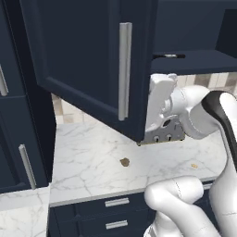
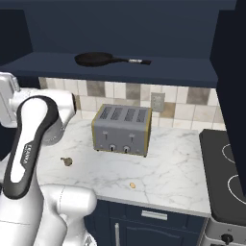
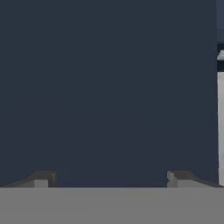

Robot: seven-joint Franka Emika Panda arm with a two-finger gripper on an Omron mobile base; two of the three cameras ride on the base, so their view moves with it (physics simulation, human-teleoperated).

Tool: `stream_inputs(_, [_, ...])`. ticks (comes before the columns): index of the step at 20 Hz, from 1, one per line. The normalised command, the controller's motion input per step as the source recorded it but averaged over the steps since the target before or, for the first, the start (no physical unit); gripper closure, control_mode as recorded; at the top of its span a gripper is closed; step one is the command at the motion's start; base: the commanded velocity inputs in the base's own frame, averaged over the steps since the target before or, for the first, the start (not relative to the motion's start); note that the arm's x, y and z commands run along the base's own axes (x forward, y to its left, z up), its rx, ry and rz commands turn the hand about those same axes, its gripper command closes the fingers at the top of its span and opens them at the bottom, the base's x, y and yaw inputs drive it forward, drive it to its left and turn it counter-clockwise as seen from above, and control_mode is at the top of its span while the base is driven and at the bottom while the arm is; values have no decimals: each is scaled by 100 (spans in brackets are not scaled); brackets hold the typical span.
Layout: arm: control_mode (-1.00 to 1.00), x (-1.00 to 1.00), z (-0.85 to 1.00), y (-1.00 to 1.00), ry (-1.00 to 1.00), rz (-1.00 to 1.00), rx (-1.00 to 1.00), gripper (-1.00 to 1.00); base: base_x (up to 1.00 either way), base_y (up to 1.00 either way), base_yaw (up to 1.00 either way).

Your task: Pick the pan from the cabinet and place it on the stove. Then turn on the stove burner for the pan.

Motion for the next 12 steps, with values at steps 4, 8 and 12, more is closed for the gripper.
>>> stream_inputs(4, [-100,-27,0,76,1,2,0,-100,0,0,0])
stream_inputs(8, [-100,-2,0,80,3,0,0,-100,0,0,0])
stream_inputs(12, [-100,0,-3,68,4,0,0,-100,0,0,0])
